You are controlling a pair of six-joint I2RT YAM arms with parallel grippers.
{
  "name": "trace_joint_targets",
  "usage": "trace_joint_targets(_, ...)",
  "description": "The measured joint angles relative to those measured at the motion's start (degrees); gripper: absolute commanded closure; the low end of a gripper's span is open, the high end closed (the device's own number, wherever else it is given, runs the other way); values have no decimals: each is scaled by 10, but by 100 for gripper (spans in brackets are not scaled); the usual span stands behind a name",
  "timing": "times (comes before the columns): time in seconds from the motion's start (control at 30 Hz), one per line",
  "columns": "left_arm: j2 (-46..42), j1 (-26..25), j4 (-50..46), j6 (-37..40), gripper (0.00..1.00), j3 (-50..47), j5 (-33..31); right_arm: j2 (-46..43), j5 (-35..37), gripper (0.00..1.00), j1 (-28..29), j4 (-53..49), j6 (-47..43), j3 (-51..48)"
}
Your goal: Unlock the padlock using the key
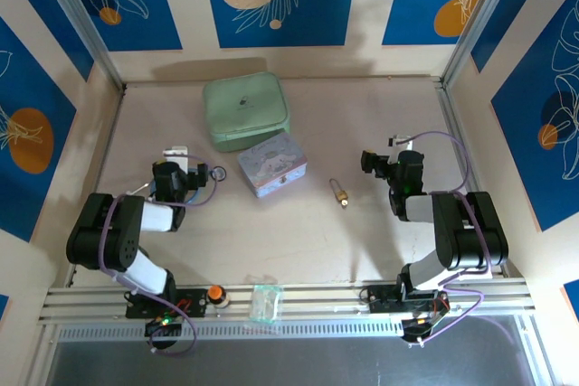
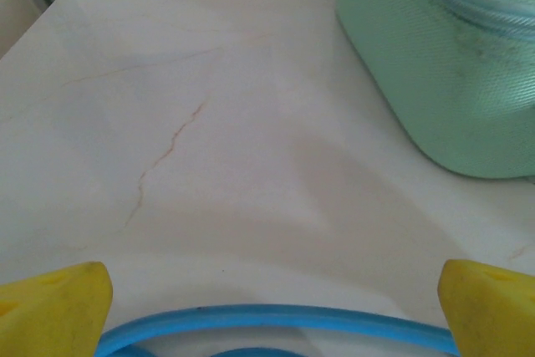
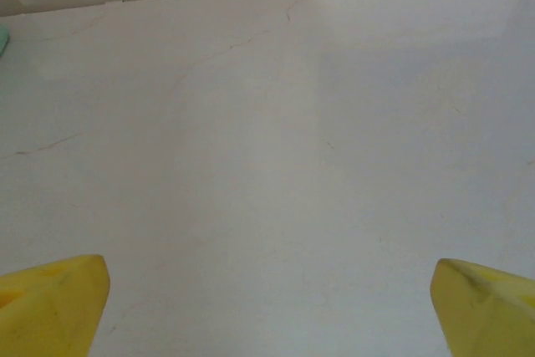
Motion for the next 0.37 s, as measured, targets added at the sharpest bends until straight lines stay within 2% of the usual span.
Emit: trace_joint_targets(0.37,0,0,18,4,1,0,16,0,-12,1,-5,8,0,0)
